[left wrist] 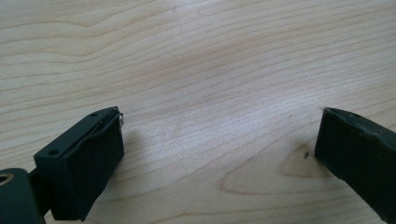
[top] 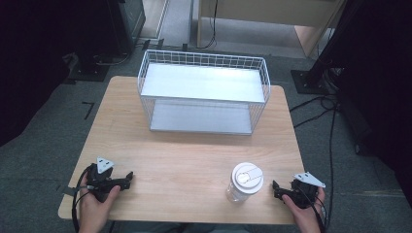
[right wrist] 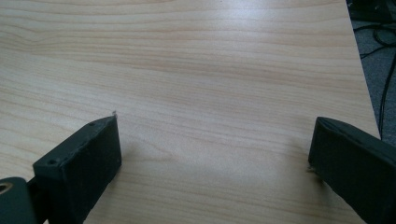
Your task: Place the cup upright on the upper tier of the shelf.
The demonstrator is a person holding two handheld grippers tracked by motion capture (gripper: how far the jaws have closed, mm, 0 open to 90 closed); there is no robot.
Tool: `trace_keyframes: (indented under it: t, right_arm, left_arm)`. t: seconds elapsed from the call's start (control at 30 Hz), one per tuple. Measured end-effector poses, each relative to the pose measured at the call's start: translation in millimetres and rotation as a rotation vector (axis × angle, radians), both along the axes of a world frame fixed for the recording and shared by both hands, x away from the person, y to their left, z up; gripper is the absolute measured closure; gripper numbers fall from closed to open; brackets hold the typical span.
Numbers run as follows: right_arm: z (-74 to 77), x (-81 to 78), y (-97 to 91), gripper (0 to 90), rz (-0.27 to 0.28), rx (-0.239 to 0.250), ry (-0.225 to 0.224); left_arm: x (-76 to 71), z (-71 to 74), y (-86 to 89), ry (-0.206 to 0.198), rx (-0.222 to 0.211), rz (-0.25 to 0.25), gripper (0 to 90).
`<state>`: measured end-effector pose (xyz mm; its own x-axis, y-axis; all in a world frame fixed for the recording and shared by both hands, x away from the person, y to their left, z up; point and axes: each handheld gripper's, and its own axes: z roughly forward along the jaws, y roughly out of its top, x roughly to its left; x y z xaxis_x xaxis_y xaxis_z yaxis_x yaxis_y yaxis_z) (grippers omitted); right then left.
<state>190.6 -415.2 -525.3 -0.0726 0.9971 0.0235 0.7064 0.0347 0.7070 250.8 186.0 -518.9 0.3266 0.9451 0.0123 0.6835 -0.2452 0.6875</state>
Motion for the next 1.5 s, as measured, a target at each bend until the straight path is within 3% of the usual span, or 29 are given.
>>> trace_keyframes:
  t: [0.13,0.3,0.8,1.23,1.5]
  right_arm:
    - [1.5,-2.8,1.6,1.7,0.008,-0.017,-0.017]
    - [11.3,-9.3,4.8,1.6,0.027,0.01,-0.064]
    - [29.6,-25.1,25.2,1.6,0.088,0.028,-0.11]
    - [34.9,-33.6,41.5,1.6,0.218,0.057,-0.121]
    - [32.5,-36.5,51.4,1.6,0.309,0.056,-0.102]
  left_arm:
    - [0.1,0.0,0.1,0.0,0.0,-0.001,1.5]
    - [0.0,0.0,0.0,0.0,0.0,0.0,1.5]
    - [0.1,0.0,0.1,0.001,0.0,-0.001,1.5]
    - [0.1,0.1,0.1,0.001,0.0,-0.001,1.5]
    - [0.0,0.0,0.0,0.0,0.0,0.0,1.5]
